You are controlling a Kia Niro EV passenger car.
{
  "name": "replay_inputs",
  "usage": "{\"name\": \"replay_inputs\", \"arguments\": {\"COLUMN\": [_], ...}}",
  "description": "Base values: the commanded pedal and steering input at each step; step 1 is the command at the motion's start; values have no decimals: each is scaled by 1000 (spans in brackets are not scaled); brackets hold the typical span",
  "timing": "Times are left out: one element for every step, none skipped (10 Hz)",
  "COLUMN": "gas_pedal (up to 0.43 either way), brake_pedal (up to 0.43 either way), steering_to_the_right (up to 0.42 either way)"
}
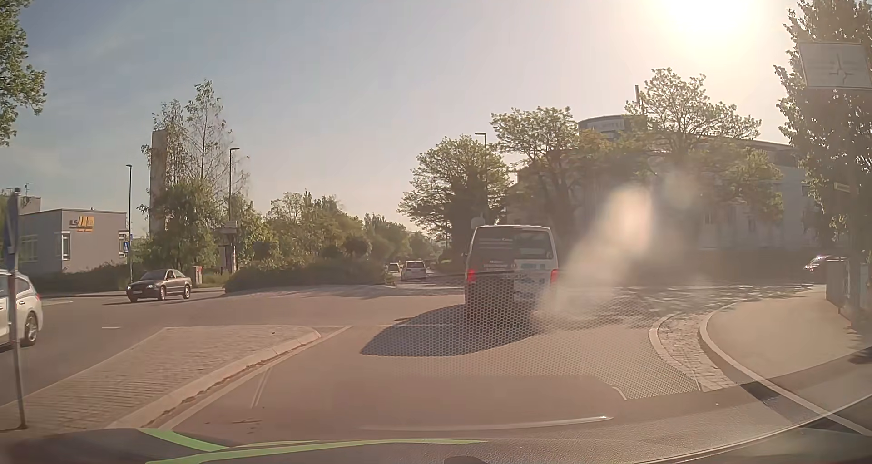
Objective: Follow the waypoints while adhering to traffic rules and regulations
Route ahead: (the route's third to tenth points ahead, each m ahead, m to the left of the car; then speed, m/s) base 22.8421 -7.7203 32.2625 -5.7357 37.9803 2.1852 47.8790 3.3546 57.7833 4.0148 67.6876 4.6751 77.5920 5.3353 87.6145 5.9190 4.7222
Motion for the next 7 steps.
{"name": "replay_inputs", "arguments": {"gas_pedal": [0, 0, 0, 0, 0, 39, 67], "brake_pedal": [0, 0, 0, 0, 0, 0, 0], "steering_to_the_right": [42, 46, 49, 54, 56, 56, 57]}}
